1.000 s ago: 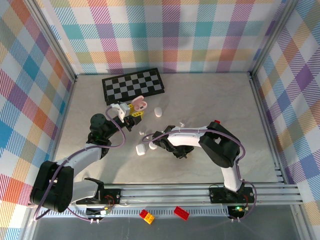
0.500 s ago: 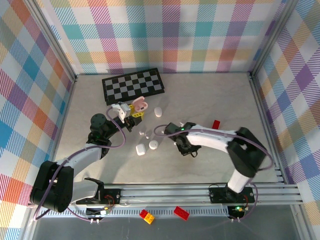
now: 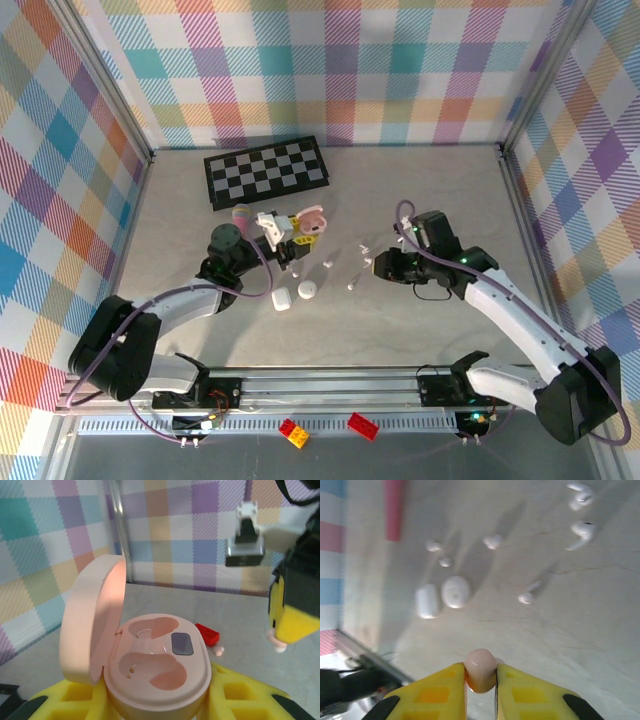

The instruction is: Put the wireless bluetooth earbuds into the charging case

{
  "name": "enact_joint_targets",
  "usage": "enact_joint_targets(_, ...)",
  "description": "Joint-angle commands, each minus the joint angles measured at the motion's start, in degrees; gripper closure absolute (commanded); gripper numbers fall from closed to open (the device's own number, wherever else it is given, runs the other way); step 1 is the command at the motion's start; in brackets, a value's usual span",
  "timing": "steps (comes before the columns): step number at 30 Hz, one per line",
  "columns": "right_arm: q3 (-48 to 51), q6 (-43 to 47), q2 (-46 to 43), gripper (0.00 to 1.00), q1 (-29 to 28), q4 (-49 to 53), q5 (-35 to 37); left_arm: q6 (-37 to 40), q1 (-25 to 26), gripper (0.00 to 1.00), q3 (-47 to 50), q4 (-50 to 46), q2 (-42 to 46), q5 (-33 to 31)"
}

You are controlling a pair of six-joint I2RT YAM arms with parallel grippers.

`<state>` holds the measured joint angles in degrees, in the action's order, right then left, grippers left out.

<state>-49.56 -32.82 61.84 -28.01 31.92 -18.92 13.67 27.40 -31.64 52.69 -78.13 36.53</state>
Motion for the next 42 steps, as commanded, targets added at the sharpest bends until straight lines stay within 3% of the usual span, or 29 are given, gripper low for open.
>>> enact_joint_targets(1,1.29,-4.07,-1.86,0.81,2.17,-5.70,-13.27,3.08,2.20,0.68,-2.91,2.60,-2.23,1.15)
enact_joint_targets(5,2.17,-7.47,-3.13,0.81,3.46,-10.65,-19.36,4.54,4.07,0.68,-4.60,2.19,-4.20,1.28)
enact_joint_targets(10,1.60,-10.00,-3.31,0.81,3.75,-14.52,-23.06,11.63,7.43,0.68,-7.02,-4.02,-5.29,0.46)
enact_joint_targets(18,0.19,-13.09,-2.78,0.81,3.84,-19.04,-25.95,11.38,9.37,0.68,-7.89,0.60,-8.56,1.35)
enact_joint_targets(24,-2.37,-12.45,-0.76,0.81,3.84,-18.00,-25.34,11.81,10.82,0.68,-8.73,1.90,-10.23,1.44)
enact_joint_targets(42,-4.47,-10.51,1.88,0.81,3.84,-14.61,-21.45,18.02,14.25,0.69,-12.21,-7.72,-9.79,0.38)
